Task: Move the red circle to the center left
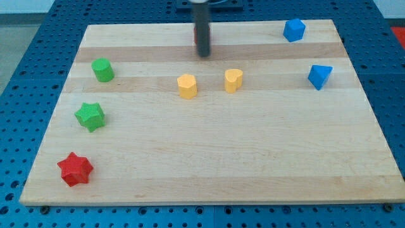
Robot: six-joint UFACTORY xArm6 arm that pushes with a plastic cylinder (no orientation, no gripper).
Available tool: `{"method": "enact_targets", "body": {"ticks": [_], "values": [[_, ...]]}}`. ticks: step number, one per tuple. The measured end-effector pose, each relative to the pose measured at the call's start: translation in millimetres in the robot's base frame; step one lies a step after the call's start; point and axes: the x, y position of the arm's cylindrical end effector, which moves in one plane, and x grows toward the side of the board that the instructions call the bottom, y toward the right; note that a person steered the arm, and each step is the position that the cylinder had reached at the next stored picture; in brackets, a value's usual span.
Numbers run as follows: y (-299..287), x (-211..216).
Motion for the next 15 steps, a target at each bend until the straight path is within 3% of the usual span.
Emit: {"method": "enact_targets", "body": {"ticks": [1,3,5,7,9,12,14,15], "values": [[49.9,-26.3],[24.2,-60.3],[9.6,-60.2],[-81.9,-61.9],[-43.4,-61.8],[-50.9,-37.2],[-152.9,-37.2],[-151.1,-37.2]]}}
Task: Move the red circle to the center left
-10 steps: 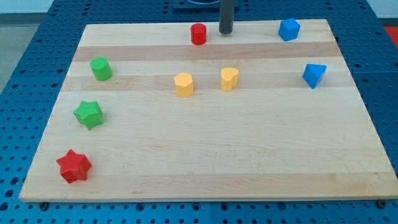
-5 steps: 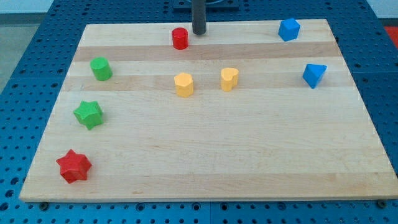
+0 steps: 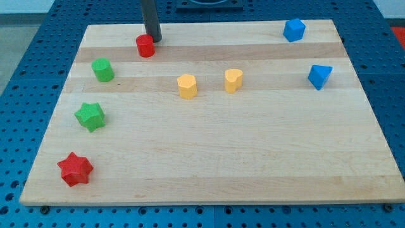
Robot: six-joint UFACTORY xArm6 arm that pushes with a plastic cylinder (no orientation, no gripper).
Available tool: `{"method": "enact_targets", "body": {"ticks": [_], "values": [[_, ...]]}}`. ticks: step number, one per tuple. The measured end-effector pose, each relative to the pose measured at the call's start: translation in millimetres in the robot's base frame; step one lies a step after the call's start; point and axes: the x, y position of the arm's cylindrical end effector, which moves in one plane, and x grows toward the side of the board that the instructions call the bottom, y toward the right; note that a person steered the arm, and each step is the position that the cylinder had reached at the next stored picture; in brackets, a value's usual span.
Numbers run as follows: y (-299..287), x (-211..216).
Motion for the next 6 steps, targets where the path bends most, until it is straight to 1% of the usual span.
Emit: {"method": "enact_targets", "body": {"ticks": [1,2,3,4,5,6], "values": [[50.6,1.2],[59.2,1.7],[47.3,26.7],[45.5,29.5],[21.7,29.5],[-30.7,29.5]]}}
